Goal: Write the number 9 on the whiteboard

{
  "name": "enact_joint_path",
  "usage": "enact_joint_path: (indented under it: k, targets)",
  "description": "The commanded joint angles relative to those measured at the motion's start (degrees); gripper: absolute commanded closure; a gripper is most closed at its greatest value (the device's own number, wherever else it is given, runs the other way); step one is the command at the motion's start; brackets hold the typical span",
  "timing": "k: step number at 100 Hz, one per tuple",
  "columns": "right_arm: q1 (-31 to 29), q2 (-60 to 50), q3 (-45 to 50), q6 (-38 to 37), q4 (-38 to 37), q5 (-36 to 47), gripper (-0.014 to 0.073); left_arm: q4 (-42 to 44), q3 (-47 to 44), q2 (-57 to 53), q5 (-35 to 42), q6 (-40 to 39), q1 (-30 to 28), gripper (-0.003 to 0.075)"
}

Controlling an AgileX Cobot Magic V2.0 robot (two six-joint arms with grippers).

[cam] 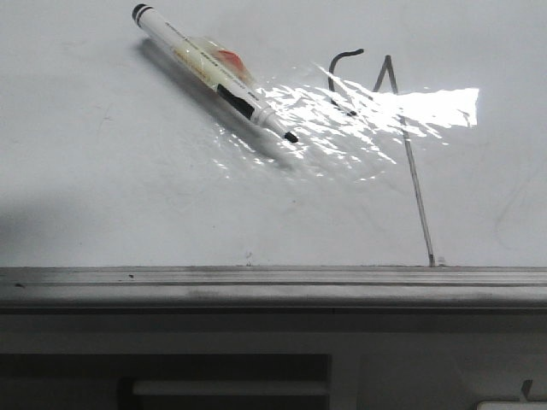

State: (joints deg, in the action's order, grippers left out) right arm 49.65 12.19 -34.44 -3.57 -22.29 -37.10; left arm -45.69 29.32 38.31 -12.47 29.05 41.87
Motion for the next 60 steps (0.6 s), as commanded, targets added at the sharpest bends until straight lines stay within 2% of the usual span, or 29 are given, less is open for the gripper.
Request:
enact_joint_path:
  k: [1, 17, 60]
  targets:
    - [-0.2, -3.4, 2.1, -0.6, -1.7, 4.9, 0.0654, 0.5, -0.1, -3.6, 3.3, 0.2, 0.0, 0.0741]
    - [-0.2, -7.3, 4.3, -0.6, -1.7, 4.7, 0.0655, 0.4, -1.3, -6.7, 3.2, 0.2, 0.0, 0.0741]
    - [-0.2, -7.5, 4.4, -0.6, -1.7, 4.5, 0.0655, 0.4, -1.3, -6.6, 3.1, 0.2, 0.0, 0.0741]
